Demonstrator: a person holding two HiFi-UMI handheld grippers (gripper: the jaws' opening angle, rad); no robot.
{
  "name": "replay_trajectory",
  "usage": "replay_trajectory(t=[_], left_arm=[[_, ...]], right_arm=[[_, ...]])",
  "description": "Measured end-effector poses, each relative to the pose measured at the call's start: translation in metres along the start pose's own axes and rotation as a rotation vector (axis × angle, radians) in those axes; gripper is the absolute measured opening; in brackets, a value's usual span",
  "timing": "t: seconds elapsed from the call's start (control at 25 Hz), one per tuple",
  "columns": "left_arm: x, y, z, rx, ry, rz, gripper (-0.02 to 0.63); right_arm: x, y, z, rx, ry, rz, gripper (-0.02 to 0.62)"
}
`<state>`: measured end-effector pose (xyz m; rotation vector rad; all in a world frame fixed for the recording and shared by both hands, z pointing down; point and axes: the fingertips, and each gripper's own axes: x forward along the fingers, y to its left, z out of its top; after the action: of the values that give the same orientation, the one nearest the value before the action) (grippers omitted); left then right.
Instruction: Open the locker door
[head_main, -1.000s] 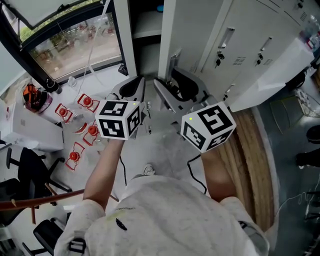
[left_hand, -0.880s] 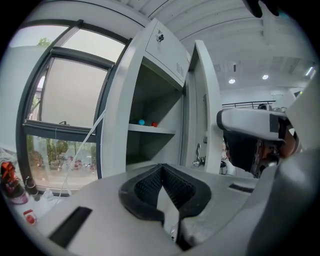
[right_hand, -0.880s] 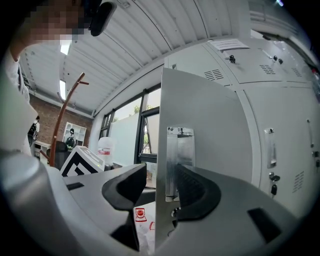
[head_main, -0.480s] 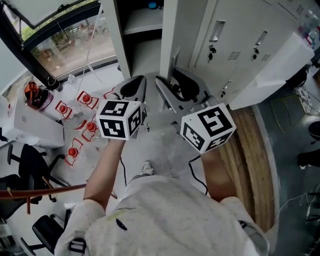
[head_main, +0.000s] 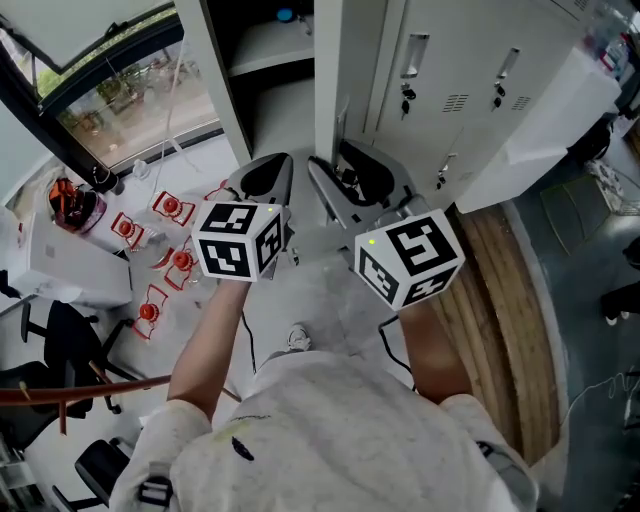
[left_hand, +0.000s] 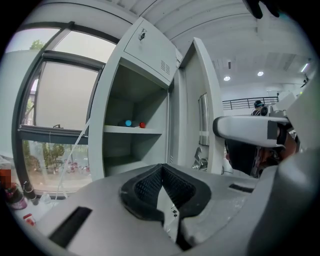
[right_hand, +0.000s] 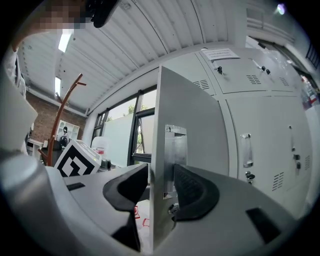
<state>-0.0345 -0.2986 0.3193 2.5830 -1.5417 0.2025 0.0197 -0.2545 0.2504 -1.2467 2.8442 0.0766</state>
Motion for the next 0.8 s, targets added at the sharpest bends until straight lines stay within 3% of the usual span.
replay_trajectory(t=[0.16, 0.8], left_arm=[[0.005, -0.007, 0.000, 0.007, 0.002, -0.024, 0.006], [0.007, -0.021, 0.004, 0.018, -0.007, -0.065, 0.006]], right_arm=[[-0.002, -0.004, 0.001, -0.024, 0.006, -0.030, 0.161], [-0.015, -0.007, 0.001, 0.018, -0.003, 0.007, 0.132]])
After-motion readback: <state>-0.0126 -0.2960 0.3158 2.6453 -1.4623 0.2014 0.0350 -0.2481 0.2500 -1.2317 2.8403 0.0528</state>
